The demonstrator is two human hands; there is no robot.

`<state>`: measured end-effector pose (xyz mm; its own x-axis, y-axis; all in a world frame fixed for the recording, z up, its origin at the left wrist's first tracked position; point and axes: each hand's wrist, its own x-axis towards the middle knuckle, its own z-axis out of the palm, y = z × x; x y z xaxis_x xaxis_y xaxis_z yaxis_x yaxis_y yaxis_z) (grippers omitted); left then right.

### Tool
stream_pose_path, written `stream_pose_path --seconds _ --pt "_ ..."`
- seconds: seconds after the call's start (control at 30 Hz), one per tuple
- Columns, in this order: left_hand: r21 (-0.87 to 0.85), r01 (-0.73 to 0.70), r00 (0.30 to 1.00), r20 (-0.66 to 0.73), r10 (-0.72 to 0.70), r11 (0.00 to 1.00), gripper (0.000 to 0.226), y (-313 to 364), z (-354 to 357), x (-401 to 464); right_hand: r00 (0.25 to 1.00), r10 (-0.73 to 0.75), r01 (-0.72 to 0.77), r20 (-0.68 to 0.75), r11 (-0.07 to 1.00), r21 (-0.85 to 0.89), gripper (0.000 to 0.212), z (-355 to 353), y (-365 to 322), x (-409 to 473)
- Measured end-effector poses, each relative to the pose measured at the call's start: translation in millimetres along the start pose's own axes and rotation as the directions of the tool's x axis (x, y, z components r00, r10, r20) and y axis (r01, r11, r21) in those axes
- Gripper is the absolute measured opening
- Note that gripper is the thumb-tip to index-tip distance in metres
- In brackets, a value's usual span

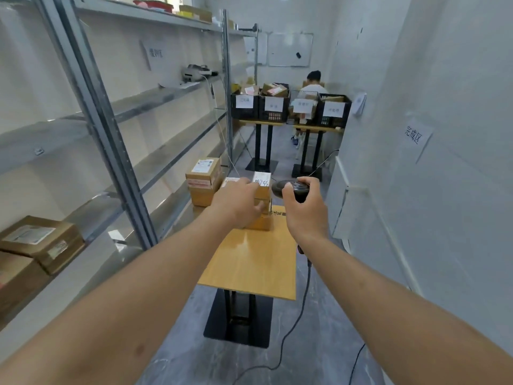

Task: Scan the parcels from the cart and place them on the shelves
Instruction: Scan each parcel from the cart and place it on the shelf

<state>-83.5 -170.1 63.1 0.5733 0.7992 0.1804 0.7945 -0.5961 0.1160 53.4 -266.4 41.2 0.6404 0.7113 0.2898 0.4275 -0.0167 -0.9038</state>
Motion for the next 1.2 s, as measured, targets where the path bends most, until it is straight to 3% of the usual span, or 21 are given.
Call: stream_pose_path --seconds 0.23,0.53,0.8,1.2 --pt "0.01 -0.066 0.995 0.076 0.065 0.998 0.055 -25.1 24.6 104.9 0.994 0.048 -0.052 -0.096 0.998 -0.042 0.02 48.5 24.5 84.3" --pt "-0.01 -0.057 0.99 0.131 0.058 0.998 0.057 -40.3 73.4 210.1 0.99 0.114 -0.12 -0.085 0.991 -0.064 0.019 86.1 71.4 181.1" --pt "-0.026 0.131 0.974 0.188 -0.124 0.991 0.057 -45.1 142.5 305.1 0.978 0.2 -0.197 0.065 0.979 -0.045 0.022 114.3 144.1 285.0" --pt "0.001 0.465 0.85 0.281 -0.446 0.886 0.063 -53.2 232.7 391.5 0.901 0.315 -0.311 0.297 0.948 -0.062 0.022 168.3 223.6 391.8"
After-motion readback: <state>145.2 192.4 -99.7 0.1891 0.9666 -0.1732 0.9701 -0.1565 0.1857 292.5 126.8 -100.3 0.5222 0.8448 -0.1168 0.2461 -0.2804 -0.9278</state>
